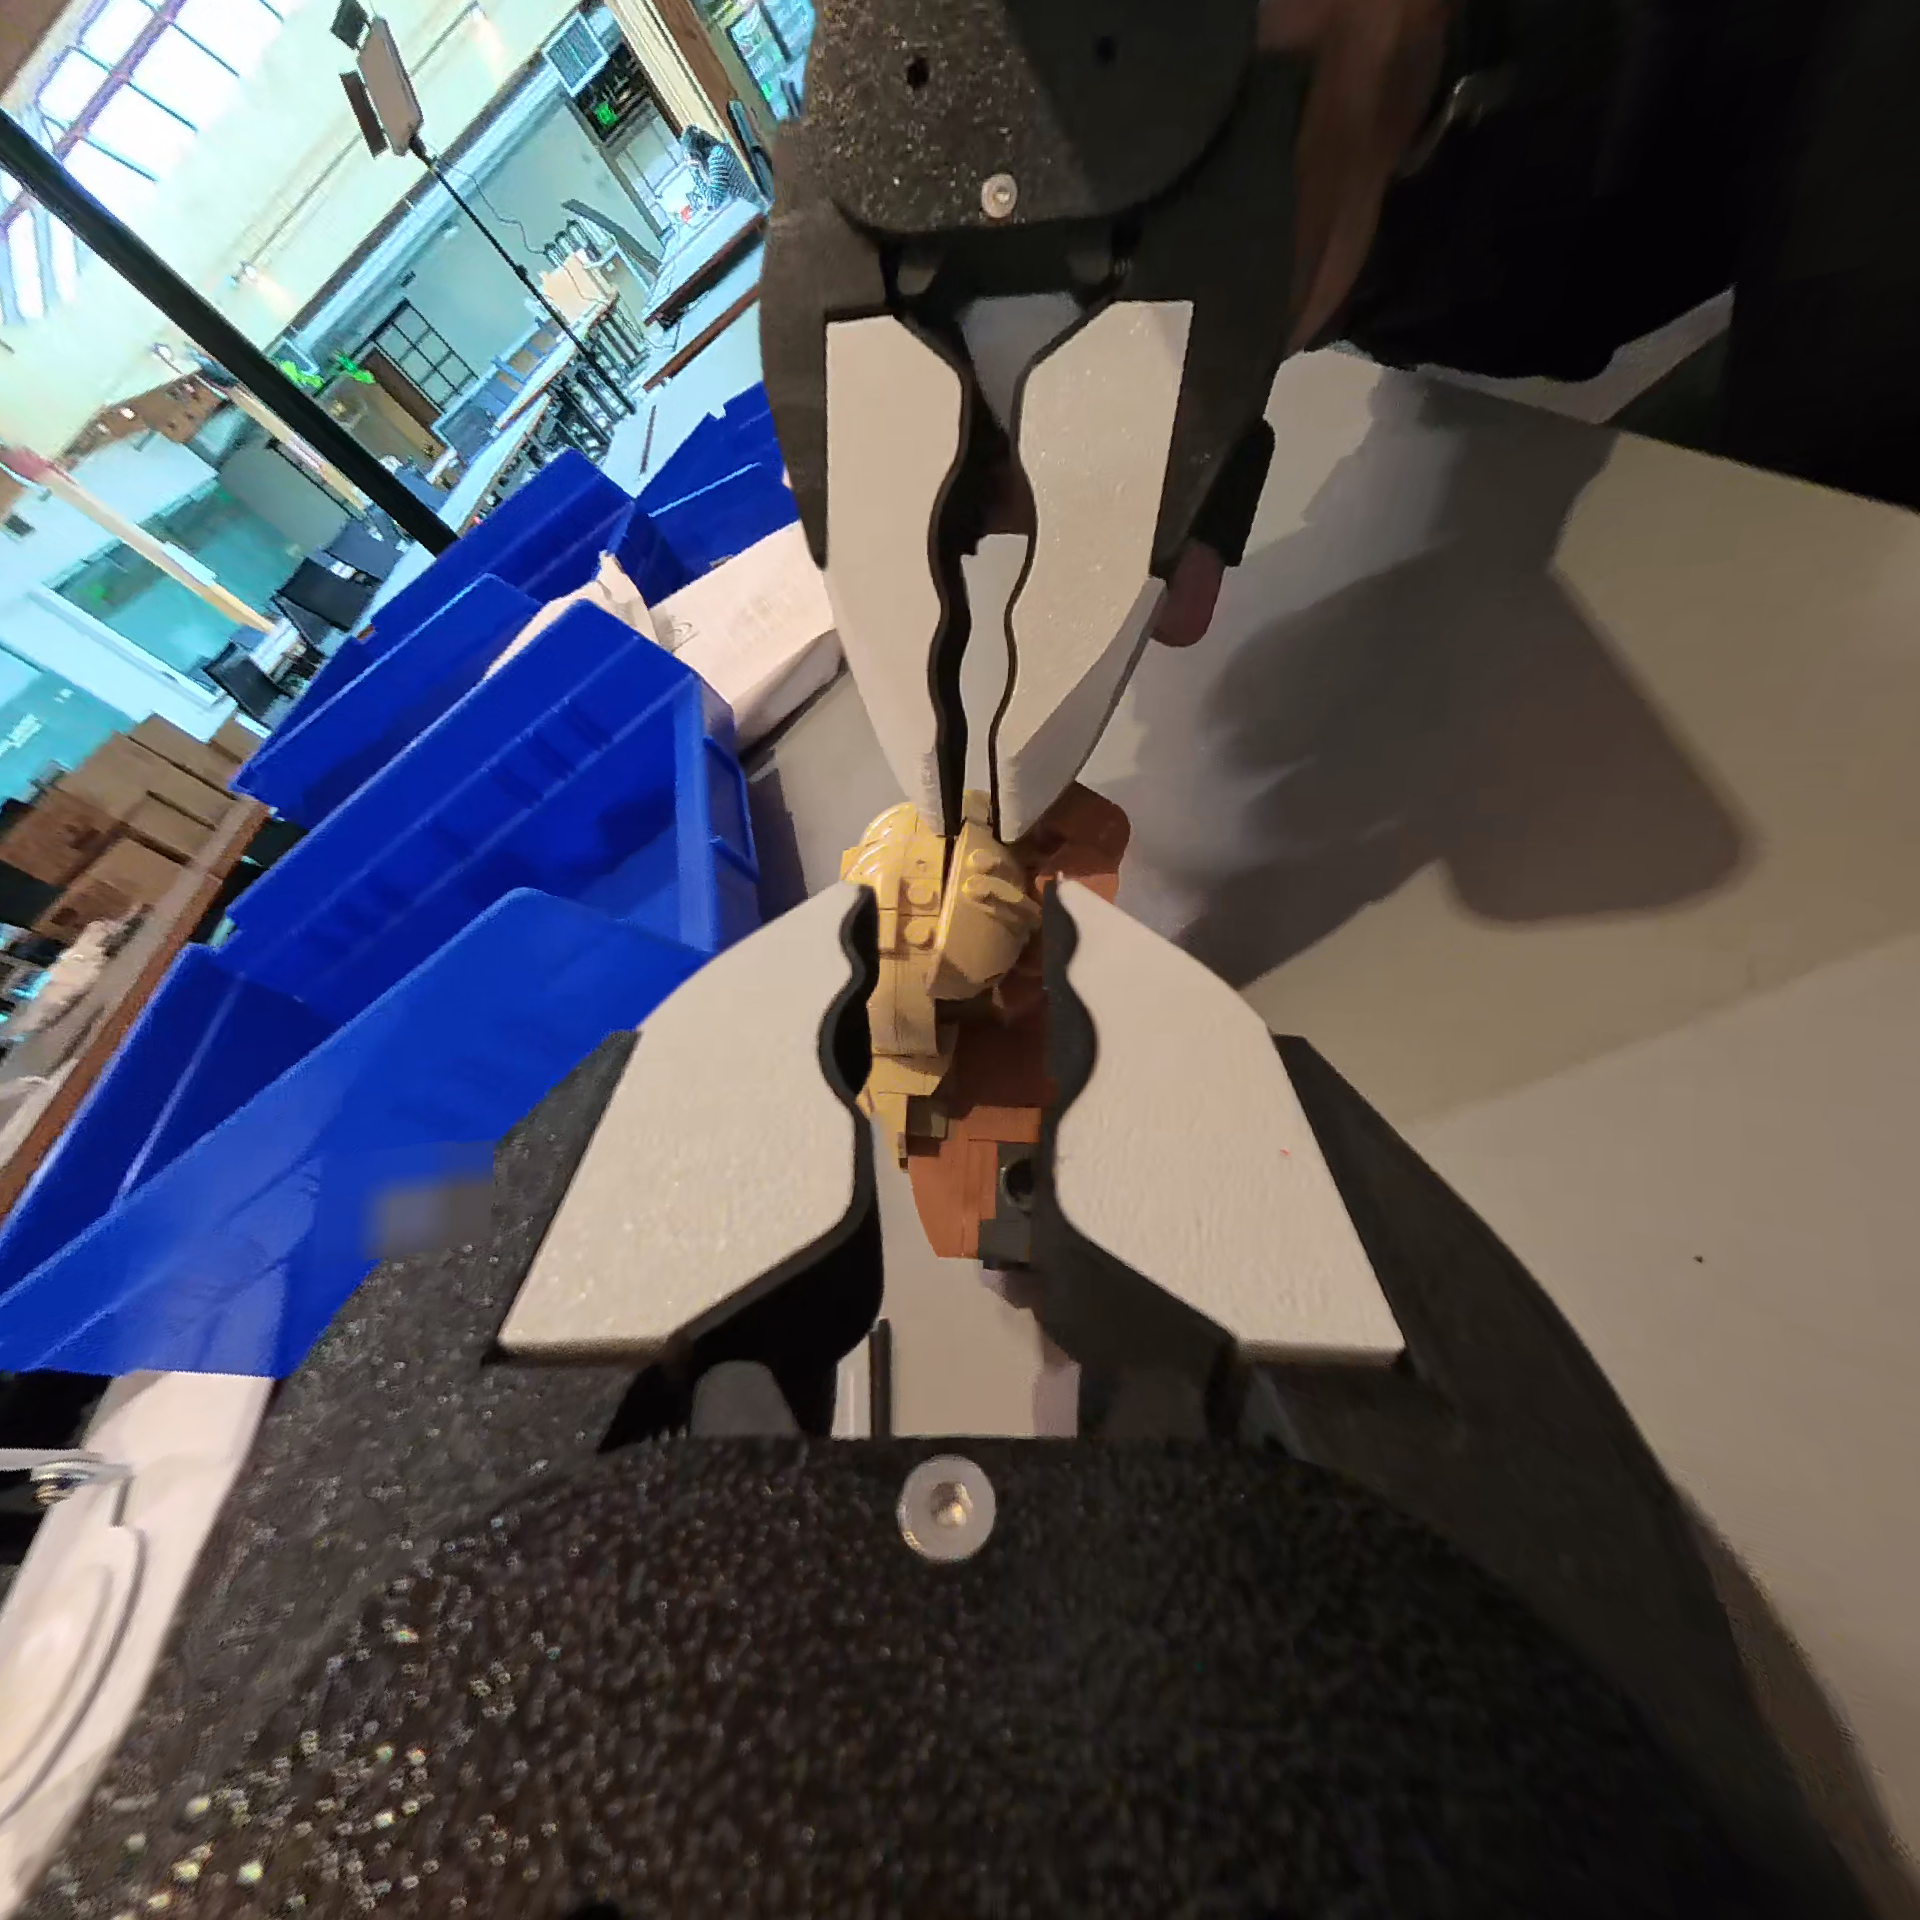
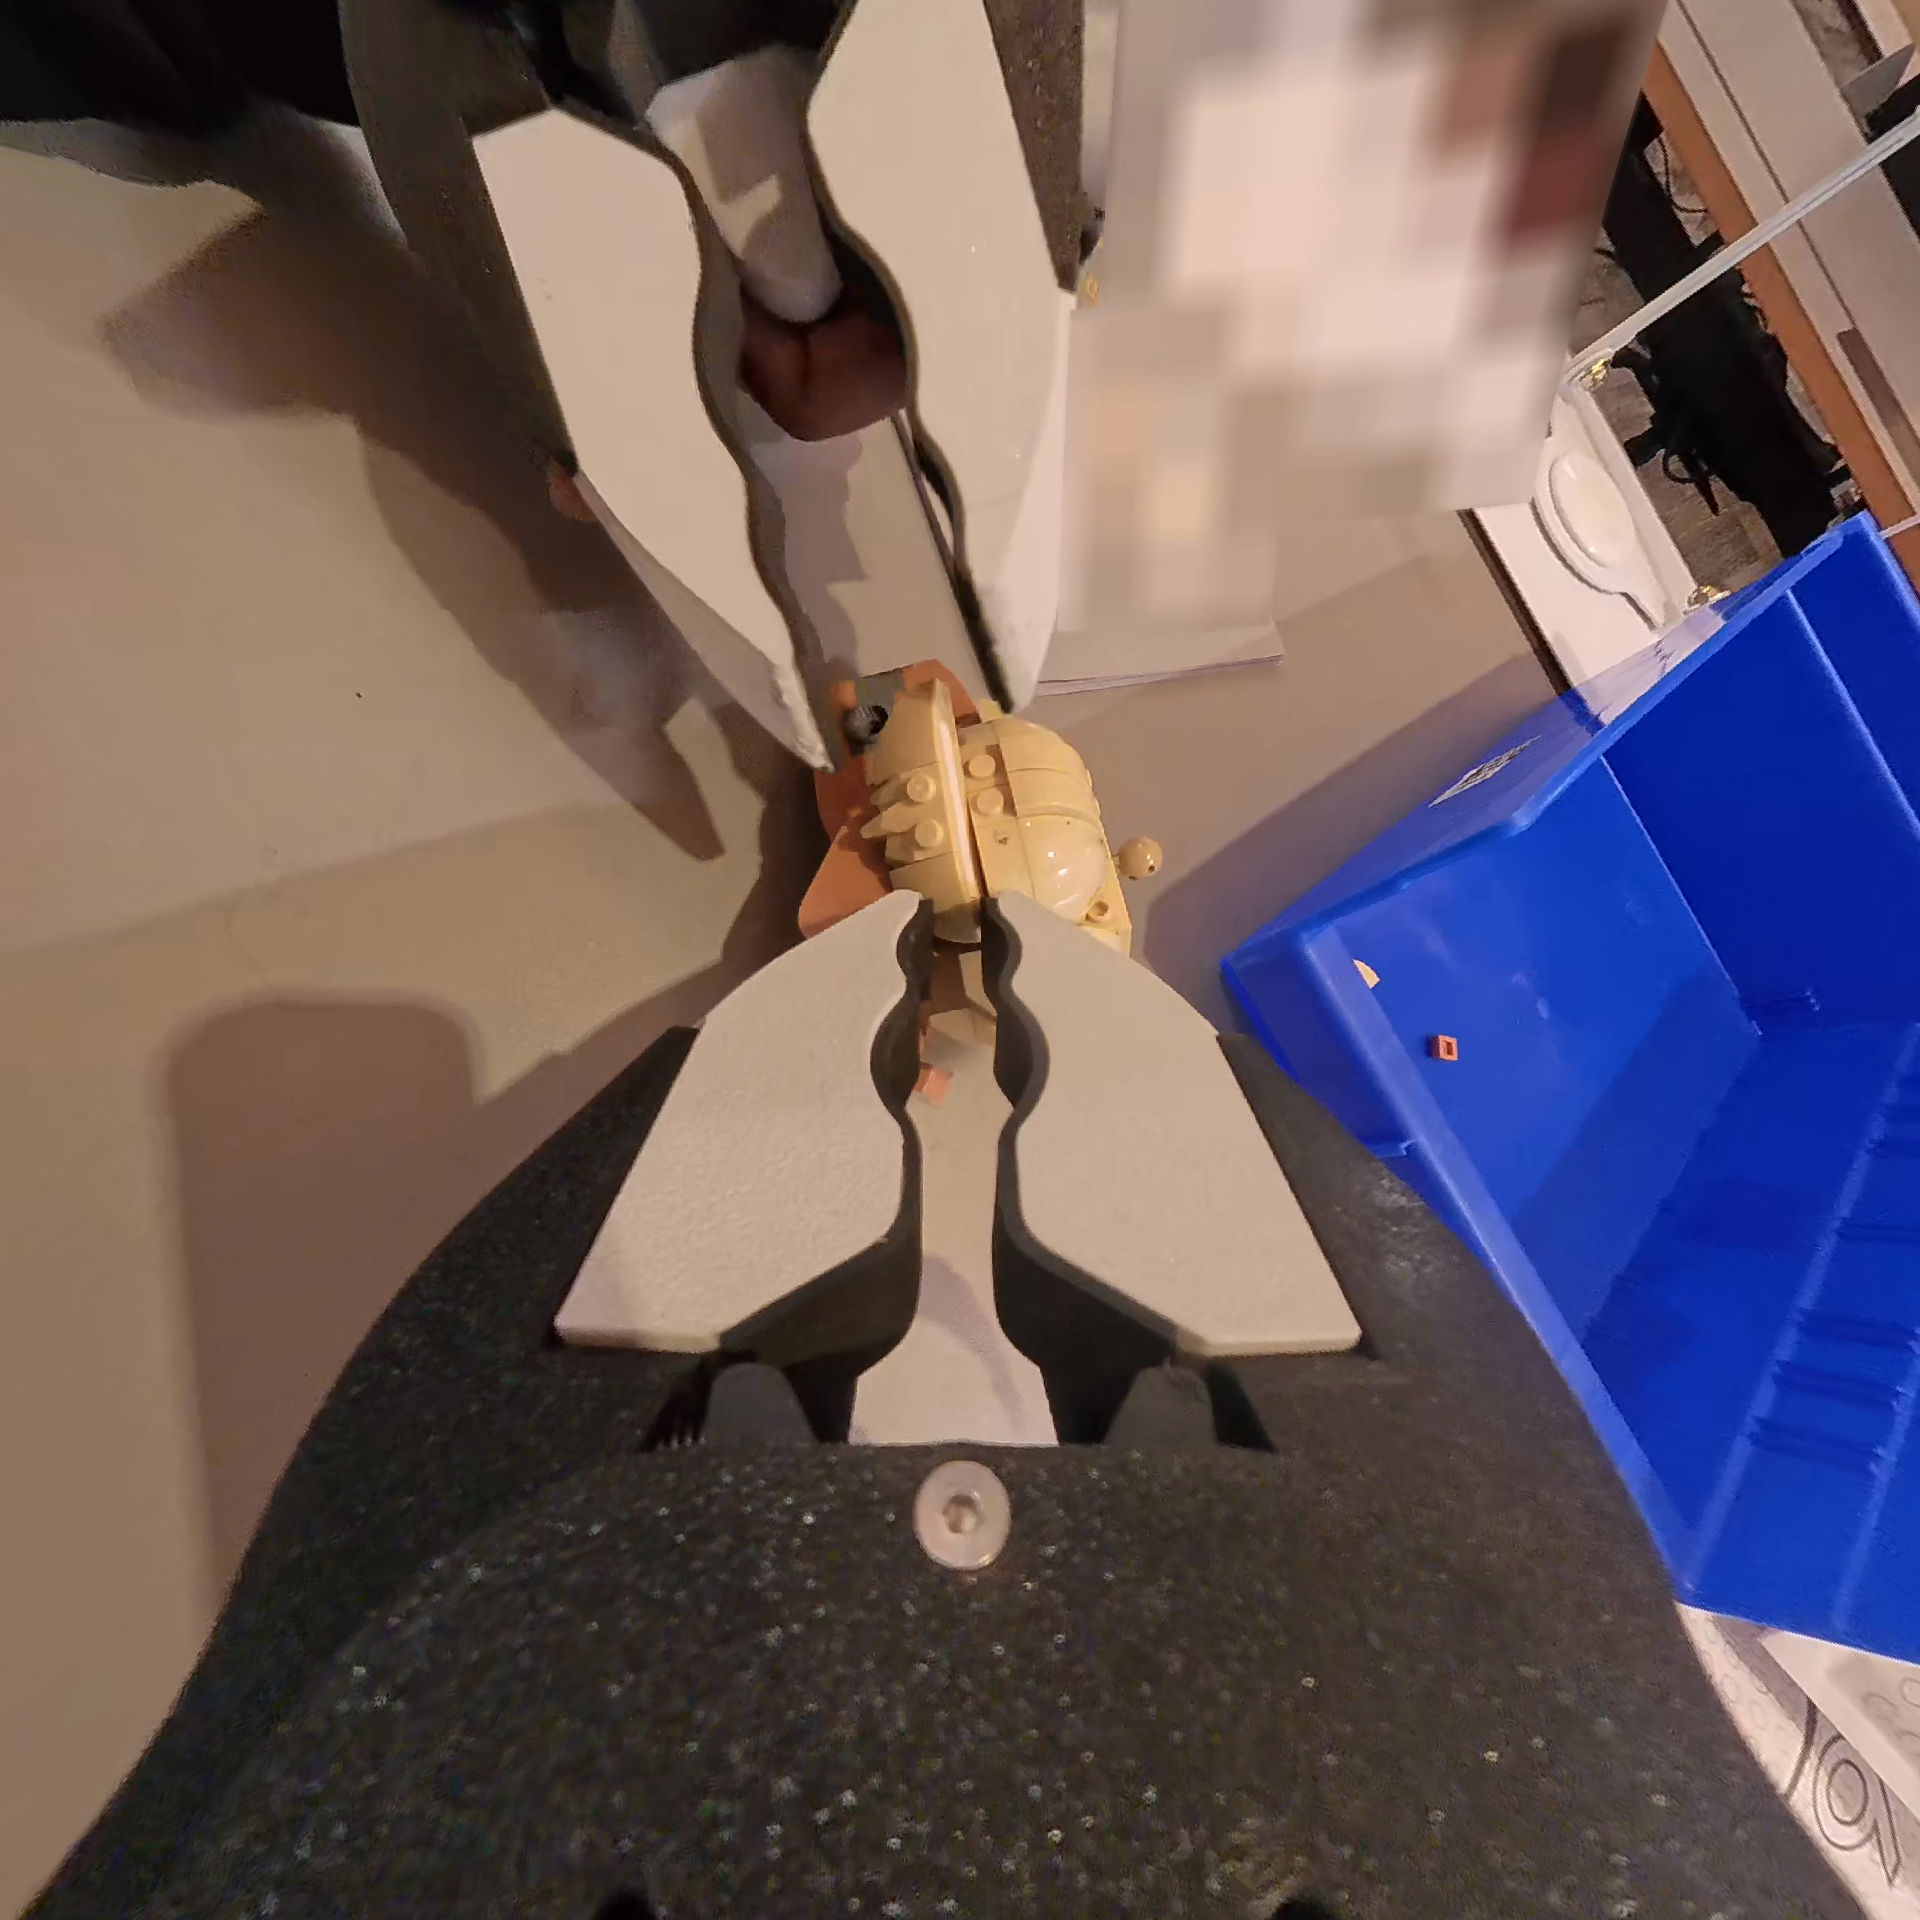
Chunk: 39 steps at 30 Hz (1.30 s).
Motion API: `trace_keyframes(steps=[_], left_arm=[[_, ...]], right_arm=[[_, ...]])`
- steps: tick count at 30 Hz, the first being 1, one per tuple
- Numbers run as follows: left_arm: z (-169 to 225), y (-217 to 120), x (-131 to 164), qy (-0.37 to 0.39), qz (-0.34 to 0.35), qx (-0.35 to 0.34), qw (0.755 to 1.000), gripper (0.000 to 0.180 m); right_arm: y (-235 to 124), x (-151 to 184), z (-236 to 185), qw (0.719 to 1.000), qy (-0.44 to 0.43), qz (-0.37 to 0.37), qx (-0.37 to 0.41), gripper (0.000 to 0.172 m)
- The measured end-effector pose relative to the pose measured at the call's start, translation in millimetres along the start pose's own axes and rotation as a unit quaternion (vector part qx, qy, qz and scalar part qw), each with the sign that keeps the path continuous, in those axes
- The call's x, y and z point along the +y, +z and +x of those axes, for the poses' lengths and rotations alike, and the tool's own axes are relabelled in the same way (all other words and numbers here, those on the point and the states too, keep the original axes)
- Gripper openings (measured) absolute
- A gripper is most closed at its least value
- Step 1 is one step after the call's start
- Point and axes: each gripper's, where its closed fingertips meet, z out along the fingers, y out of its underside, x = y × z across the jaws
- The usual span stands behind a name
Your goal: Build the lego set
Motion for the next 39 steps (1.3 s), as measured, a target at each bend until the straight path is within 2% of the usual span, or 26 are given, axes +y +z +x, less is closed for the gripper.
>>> trace_keyframes(steps=[5, 25, 30, 34, 39], left_arm=[[3, 3, 9, 0.028, -0.022, -0.003, 0.999, 0.013], [-1, 6, 16, 0.017, -0.03, -0.023, 0.999, 0.012], [-3, 8, 18, 0.021, -0.041, -0.033, 0.998, 0.011], [-5, 10, 19, 0.021, -0.044, -0.043, 0.998, 0.011], [-8, 13, 21, 0.019, -0.053, -0.056, 0.997, 0.011]], right_arm=[[0, -1, 1, 1.0, 0.001, 0.002, -0.001, 0.008], [1, -2, 8, 0.999, 0.021, 0.027, 0.016, 0.011], [1, 0, 10, 0.999, 0.02, 0.031, 0.026, 0.017], [2, -1, 14, 0.999, 0.011, 0.035, 0.028, 0.029], [4, -6, 21, 0.998, 0.023, 0.06, 0.006, 0.039]])
